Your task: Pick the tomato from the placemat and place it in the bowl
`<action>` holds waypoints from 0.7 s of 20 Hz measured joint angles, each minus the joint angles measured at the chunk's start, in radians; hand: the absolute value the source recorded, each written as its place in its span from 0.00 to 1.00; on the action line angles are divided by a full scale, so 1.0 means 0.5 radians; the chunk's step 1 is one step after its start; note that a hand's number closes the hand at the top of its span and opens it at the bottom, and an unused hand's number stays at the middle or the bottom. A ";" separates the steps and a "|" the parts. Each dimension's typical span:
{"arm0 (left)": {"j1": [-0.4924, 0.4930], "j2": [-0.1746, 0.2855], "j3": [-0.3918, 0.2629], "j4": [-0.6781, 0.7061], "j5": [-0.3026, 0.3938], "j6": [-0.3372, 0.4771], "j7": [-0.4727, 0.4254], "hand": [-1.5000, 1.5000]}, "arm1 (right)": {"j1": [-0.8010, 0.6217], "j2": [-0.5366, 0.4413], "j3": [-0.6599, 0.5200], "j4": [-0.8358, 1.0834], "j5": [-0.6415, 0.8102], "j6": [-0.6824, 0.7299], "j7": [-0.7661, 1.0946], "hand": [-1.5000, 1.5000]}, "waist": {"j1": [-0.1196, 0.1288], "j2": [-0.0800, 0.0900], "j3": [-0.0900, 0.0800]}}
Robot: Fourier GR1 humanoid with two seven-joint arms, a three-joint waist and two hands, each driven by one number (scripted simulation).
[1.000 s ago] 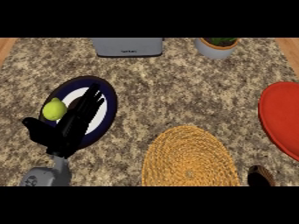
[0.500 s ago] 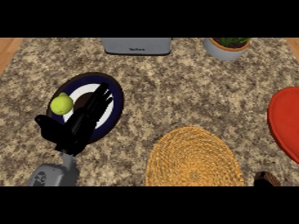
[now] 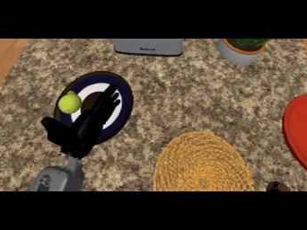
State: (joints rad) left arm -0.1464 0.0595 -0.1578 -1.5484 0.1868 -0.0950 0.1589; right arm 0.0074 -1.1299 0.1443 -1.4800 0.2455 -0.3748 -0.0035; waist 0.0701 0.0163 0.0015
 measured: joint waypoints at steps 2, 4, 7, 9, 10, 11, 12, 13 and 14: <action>0.007 -0.005 -0.011 -0.013 -0.003 -0.004 0.000 0.50 | -0.134 0.074 0.062 0.201 0.022 0.095 0.027 0.00 | 0.011 0.002 0.000; 0.000 -0.019 -0.017 -0.001 -0.011 0.006 0.000 0.50 | -0.283 0.192 0.118 0.402 0.057 0.150 0.047 0.00 | 0.010 0.002 0.001; 0.006 -0.006 0.007 -0.018 0.003 0.000 0.015 0.50 | -0.523 0.337 0.126 0.721 0.039 0.279 -0.065 0.00 | -0.008 -0.002 0.002; 0.002 -0.013 0.013 -0.022 0.004 0.012 0.030 0.50 | -0.628 0.449 0.111 0.921 0.016 0.309 -0.213 0.00 | -0.022 -0.004 0.003; -0.001 -0.015 0.018 -0.011 -0.005 0.020 0.021 0.50 | -0.674 0.502 0.095 1.009 -0.005 0.324 -0.285 0.00 | -0.031 -0.005 0.003; 0.011 -0.018 0.015 -0.024 -0.010 0.029 0.027 0.50 | -0.706 0.543 0.062 1.081 -0.043 0.340 -0.363 0.00 | -0.038 -0.007 0.004; 0.013 -0.016 0.021 -0.023 -0.010 0.031 0.024 0.50 | -0.735 0.580 0.014 1.122 -0.102 0.353 -0.423 0.00 | -0.049 -0.009 0.004; 0.014 0.003 0.042 -0.018 0.001 0.020 0.024 0.50 | -0.760 0.613 -0.043 1.150 -0.177 0.378 -0.474 0.00 | -0.059 -0.011 0.004; 0.007 0.008 0.059 -0.018 0.014 0.018 0.030 0.50 | -0.776 0.648 -0.106 1.171 -0.259 0.399 -0.535 0.00 | -0.071 -0.013 0.005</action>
State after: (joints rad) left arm -0.1429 0.0637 -0.1284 -1.5573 0.1936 -0.0862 0.1739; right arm -0.3806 -0.8059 0.0914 -0.8945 0.1160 -0.1755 -0.2708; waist 0.0346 0.0097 0.0039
